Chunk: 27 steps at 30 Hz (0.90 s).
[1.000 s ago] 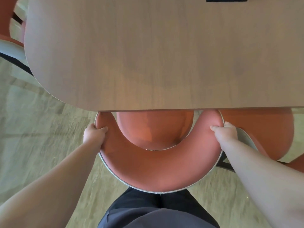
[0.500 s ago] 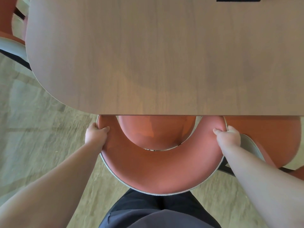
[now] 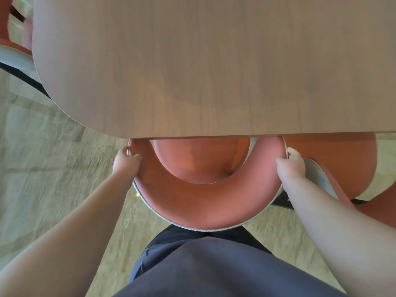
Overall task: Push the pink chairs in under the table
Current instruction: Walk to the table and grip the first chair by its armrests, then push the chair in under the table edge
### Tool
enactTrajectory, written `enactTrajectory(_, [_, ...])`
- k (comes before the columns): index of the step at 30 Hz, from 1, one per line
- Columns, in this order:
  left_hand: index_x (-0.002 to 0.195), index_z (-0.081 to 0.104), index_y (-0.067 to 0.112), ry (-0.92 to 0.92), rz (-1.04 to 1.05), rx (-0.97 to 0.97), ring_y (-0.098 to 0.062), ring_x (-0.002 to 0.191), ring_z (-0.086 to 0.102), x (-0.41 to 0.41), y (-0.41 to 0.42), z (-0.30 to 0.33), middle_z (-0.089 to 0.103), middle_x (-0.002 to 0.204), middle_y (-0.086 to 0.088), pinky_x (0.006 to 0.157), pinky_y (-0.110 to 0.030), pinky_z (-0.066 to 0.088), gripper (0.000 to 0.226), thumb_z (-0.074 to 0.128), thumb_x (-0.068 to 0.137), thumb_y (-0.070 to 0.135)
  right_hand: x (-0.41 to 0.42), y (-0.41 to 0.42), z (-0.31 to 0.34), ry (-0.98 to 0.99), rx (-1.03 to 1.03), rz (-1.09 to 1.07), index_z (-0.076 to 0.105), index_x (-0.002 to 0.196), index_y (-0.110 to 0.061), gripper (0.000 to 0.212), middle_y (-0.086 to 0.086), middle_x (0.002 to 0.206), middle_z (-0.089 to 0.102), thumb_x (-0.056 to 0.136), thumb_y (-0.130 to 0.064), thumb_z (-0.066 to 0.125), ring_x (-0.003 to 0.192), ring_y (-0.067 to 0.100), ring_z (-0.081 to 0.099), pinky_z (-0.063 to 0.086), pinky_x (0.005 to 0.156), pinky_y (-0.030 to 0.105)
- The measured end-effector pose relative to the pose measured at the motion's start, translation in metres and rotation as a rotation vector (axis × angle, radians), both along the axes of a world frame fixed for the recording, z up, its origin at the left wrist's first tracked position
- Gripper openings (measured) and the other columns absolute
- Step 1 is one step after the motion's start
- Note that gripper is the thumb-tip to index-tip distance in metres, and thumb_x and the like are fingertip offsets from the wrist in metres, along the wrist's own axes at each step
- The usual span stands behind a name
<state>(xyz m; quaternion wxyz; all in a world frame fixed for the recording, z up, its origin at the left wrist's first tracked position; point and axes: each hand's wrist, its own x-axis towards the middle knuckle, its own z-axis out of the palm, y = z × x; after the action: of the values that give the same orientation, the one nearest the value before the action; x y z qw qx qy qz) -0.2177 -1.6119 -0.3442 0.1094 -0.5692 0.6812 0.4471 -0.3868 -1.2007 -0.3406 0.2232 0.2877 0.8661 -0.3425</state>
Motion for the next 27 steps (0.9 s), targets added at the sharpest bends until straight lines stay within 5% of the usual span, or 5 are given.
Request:
enactTrajectory(2, [0.151,0.045,0.023,0.063,-0.016,0.018,-0.01,0.077,0.058,0.004,0.004,0.018,0.061,0.102,0.012,0.074,-0.034,0.052,0.065,0.053,0.088,0.01,0.014,-0.003,0.015,0.04,-0.084,-0.056,0.057,0.14,-0.023,0.058,-0.004,0.123,0.065,0.086,-0.005,0.048,0.076,0.007,0.061,0.041,0.059,0.024])
enactTrajectory(5, [0.138,0.058,0.024,0.138,-0.004,0.02,-0.011,0.082,0.063,0.008,0.007,0.044,0.068,0.112,0.006,0.081,-0.037,0.054,0.05,0.053,0.09,0.012,0.032,-0.008,0.04,0.088,-0.209,-0.116,0.049,0.148,-0.023,0.062,-0.005,0.14,0.06,0.089,-0.002,0.046,0.103,0.012,0.063,0.044,0.07,0.023])
enactTrajectory(12, [0.119,0.064,0.017,0.309,-0.021,0.173,-0.021,0.096,0.074,-0.002,0.049,0.093,0.076,0.103,-0.002,0.082,-0.036,0.059,0.028,0.057,0.096,0.003,0.064,0.01,0.084,0.124,-0.329,-0.005,0.063,0.116,-0.035,0.039,-0.012,0.104,0.075,0.088,-0.011,0.049,0.092,0.009,0.07,0.059,0.09,0.042])
enactTrajectory(21, [0.104,0.063,0.019,0.412,-0.216,0.146,-0.017,0.082,0.072,-0.025,0.219,0.148,0.075,0.099,-0.002,0.079,-0.034,0.058,0.032,0.042,0.096,-0.003,0.096,0.13,0.131,0.168,-0.456,-0.033,0.061,0.107,-0.029,0.038,-0.004,0.095,0.075,0.092,-0.001,0.041,0.084,0.009,0.071,0.058,0.087,0.039])
enactTrajectory(27, [0.108,0.064,0.021,0.425,-0.34,0.161,-0.013,0.079,0.076,-0.02,0.377,0.168,0.079,0.092,0.001,0.061,-0.025,0.06,0.024,0.049,0.101,0.003,0.138,0.249,0.157,0.203,-0.449,0.04,0.062,0.104,-0.032,0.038,-0.014,0.081,0.075,0.09,-0.003,0.042,0.076,0.001,0.07,0.058,0.079,0.039])
